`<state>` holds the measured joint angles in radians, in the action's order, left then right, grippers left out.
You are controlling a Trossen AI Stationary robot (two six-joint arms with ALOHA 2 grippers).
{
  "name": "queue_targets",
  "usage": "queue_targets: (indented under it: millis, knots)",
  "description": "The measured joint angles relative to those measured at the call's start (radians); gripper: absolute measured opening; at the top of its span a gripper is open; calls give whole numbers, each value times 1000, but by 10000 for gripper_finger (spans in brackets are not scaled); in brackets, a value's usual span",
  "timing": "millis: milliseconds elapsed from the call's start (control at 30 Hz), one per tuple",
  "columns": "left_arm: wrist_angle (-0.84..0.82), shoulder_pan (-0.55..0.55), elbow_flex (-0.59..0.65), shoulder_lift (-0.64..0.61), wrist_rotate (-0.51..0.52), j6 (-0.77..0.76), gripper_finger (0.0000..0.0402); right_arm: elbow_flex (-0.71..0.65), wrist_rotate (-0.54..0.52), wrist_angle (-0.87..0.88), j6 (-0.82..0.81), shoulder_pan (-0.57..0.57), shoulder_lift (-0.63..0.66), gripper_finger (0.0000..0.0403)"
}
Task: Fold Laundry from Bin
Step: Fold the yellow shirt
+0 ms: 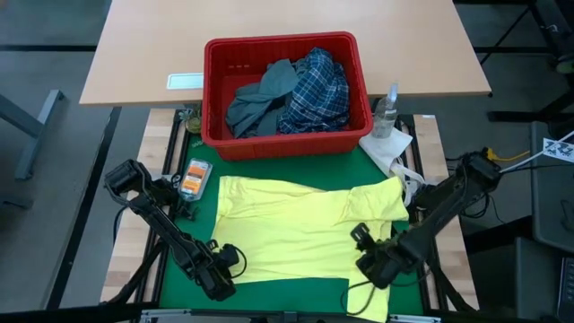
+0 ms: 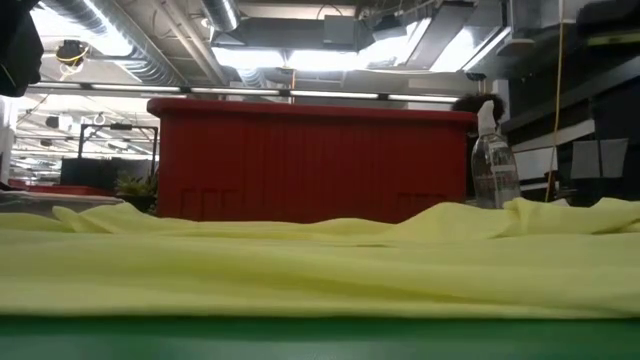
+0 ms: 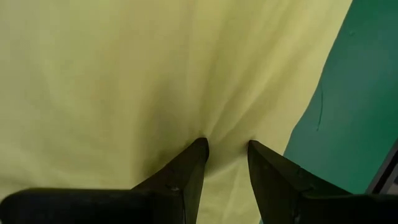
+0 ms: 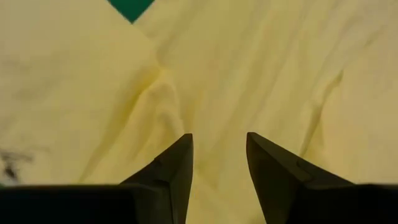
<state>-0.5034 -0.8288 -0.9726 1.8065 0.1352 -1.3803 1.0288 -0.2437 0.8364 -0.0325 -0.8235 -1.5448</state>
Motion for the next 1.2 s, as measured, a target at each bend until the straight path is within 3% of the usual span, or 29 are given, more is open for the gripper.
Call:
queue_targets:
  millis: [233, 467, 567, 733, 900, 1067, 1200]
  knots:
    - [10, 1, 1, 0, 3, -1, 121, -62, 230, -85, 133, 80, 0, 149]
    - [16, 1, 2, 0, 5, -1, 121, -119, 221, -89, 137, 78, 0, 144]
    - [16, 1, 2, 0, 5, -1, 121, -141, 235, -86, 136, 78, 0, 115]
    - [10, 2, 2, 0, -7, -26, 121, -143, 286, -81, 135, 78, 0, 18]
    - [-20, 2, 0, -1, -77, -65, 117, -143, 461, -8, 96, 77, 0, 25]
    - [-30, 0, 0, -2, -132, -69, 91, -143, 647, 130, 65, 77, 0, 6]
    - [-35, -1, 0, -2, -151, -69, 69, -143, 764, 206, 5, 77, 0, 16]
